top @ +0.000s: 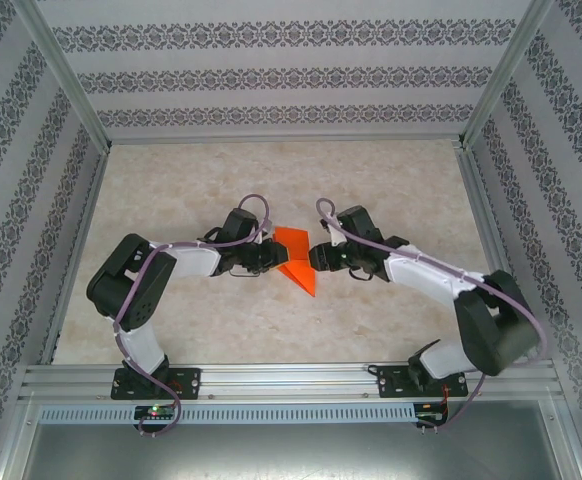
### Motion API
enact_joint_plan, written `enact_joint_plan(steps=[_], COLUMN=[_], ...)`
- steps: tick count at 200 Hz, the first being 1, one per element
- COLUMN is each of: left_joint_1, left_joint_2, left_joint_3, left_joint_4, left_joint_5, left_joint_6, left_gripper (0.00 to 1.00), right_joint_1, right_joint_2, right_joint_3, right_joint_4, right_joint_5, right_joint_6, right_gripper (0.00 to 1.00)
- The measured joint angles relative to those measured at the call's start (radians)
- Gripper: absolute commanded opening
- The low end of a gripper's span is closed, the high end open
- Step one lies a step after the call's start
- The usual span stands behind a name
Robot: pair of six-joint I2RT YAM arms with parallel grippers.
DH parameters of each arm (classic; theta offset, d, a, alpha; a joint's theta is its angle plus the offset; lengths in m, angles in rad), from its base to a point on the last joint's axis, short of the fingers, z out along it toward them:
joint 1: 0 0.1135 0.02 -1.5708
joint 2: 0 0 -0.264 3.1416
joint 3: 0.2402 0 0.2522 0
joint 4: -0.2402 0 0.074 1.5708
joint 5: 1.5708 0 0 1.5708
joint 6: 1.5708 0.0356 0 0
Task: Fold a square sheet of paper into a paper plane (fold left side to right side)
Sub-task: Fourth fold the wing at the center of the table.
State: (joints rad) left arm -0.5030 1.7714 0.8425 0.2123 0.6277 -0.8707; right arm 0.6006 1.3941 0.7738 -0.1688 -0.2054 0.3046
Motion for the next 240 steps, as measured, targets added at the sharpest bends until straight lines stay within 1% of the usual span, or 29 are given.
enact_joint_plan(steps=[19, 35, 63, 90, 141, 183, 201, 240], left_joint_1=[0.0, 0.0, 0.0, 0.0, 0.0, 0.0, 0.0, 0.0], left_joint_2=[-0.011, -0.016, -0.016, -0.016, -0.016, -0.017, -0.016, -0.018], left_joint_3=[0.006, 0.014, 0.027, 0.033, 0.048, 0.058, 0.06, 0.06], left_joint_4=[0.0, 0.0, -0.002, -0.003, -0.006, -0.014, -0.018, -0.026], left_joint_5=[0.001, 0.002, 0.008, 0.01, 0.023, 0.024, 0.024, 0.024], left_joint_6=[-0.003, -0.006, -0.015, -0.024, -0.029, -0.029, -0.029, -0.031], left_gripper=[0.27, 0.26, 0.24, 0.23, 0.23, 0.23, 0.24, 0.34], right_joint_1=[0.099, 0.168, 0.228, 0.242, 0.248, 0.249, 0.251, 0.255], right_joint_2=[-0.009, 0.014, 0.095, 0.16, 0.186, 0.2, 0.202, 0.204], right_joint_3=[-0.013, -0.016, -0.014, -0.003, 0.008, 0.016, 0.016, 0.016], right_joint_4=[0.001, 0.002, 0.002, 0.0, 0.005, 0.01, 0.01, 0.01], right_joint_5=[0.08, 0.143, 0.234, 0.292, 0.332, 0.341, 0.347, 0.348], right_joint_6=[-0.006, -0.008, -0.009, -0.01, -0.01, -0.017, -0.018, -0.021], right_gripper=[0.48, 0.49, 0.49, 0.49, 0.48, 0.4, 0.34, 0.23])
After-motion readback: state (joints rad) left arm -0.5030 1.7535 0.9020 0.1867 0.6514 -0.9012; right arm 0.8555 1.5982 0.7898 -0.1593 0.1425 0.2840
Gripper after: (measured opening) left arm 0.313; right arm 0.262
